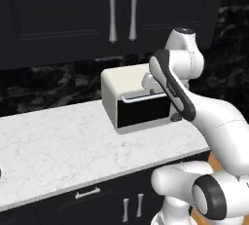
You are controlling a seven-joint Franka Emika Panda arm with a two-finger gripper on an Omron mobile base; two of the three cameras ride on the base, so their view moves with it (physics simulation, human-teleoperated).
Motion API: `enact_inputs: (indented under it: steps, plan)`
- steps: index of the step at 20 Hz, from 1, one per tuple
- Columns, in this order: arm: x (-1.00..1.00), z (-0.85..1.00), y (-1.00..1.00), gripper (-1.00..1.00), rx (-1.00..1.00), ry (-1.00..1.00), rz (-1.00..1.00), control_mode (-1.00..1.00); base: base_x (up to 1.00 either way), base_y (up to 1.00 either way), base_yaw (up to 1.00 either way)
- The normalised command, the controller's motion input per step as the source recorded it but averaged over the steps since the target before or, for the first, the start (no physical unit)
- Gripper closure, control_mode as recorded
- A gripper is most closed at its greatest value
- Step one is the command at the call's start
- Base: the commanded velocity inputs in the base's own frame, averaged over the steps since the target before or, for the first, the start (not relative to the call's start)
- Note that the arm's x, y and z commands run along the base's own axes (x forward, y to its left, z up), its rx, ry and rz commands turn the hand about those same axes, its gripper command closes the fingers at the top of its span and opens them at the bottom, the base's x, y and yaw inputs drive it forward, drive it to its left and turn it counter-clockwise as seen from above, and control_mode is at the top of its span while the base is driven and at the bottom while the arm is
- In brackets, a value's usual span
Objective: Navigate to the fridge.
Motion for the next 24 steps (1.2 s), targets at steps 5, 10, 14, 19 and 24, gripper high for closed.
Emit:
enact_inputs:
  steps: [5,10,14,19,24]
  plan:
    - [0.0,0.0,0.0,-1.0,0.0,0.0,0.0,1.0,-0.01,0.11,-0.9]
    - [0.0,0.0,0.0,-1.0,0.0,0.0,0.0,1.0,0.0,0.02,-0.98]
    - [0.0,0.0,0.0,-1.0,0.0,0.0,0.0,1.0,0.0,0.0,-0.97]
    - [0.0,0.0,0.0,-1.0,0.0,0.0,0.0,1.0,0.0,0.0,-0.93]
    - [0.0,0.0,0.0,-1.0,0.0,0.0,0.0,1.0,0.0,0.0,-0.95]
